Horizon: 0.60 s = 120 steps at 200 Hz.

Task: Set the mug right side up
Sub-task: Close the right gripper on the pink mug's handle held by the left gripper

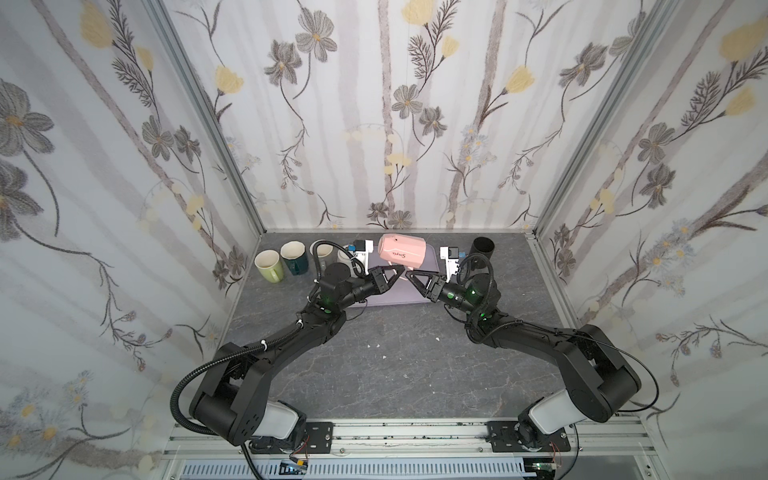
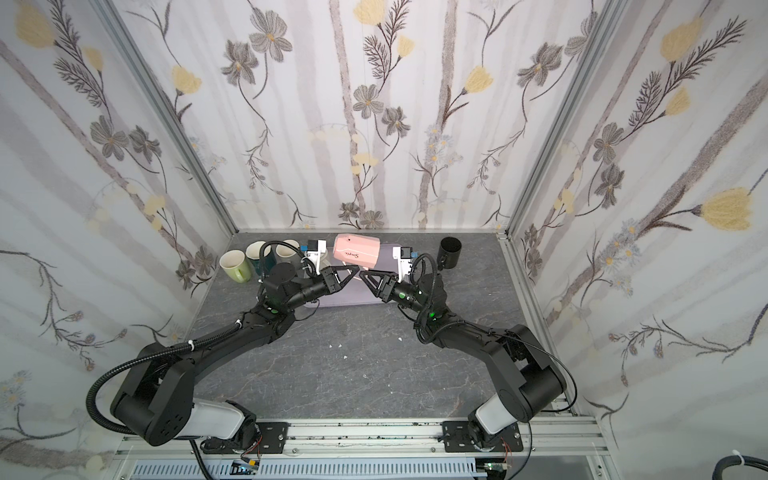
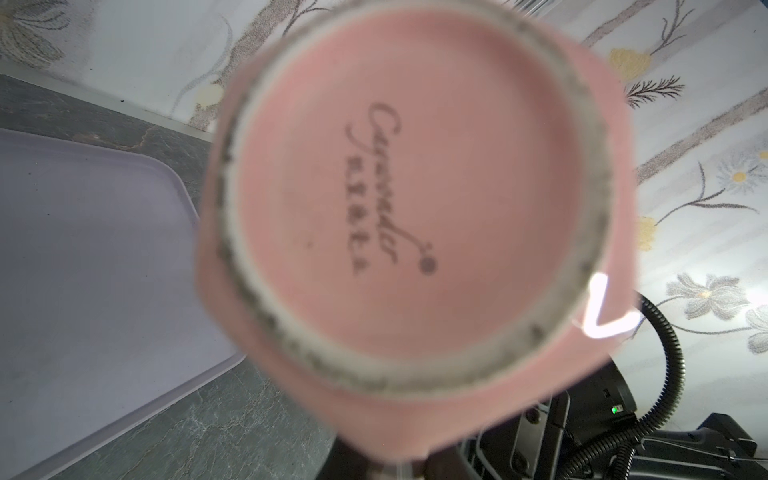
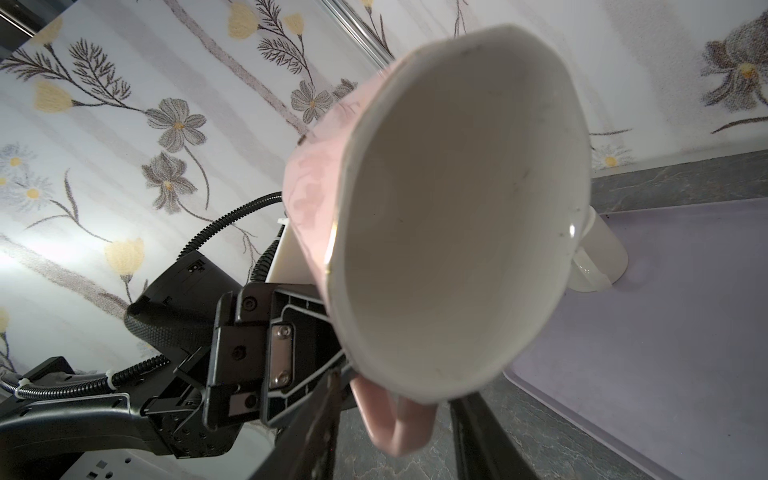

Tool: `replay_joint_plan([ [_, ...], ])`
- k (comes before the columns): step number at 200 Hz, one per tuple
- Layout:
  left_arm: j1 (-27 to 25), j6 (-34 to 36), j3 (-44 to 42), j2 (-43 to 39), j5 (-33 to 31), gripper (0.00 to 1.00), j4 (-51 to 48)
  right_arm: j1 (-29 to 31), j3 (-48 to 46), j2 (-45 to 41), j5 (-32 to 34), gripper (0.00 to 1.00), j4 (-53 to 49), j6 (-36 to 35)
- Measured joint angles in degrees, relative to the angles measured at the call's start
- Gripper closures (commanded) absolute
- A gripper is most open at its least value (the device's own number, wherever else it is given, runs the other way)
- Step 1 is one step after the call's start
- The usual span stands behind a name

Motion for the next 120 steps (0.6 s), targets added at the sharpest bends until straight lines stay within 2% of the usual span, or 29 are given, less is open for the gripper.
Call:
replay_joint_plan([
  [120,-1.40,0.35,1.25,2.36,0.35,1.00,1.77,-0.72,-0.17,-0.09,-0.24,0.76,0.31,0.02],
])
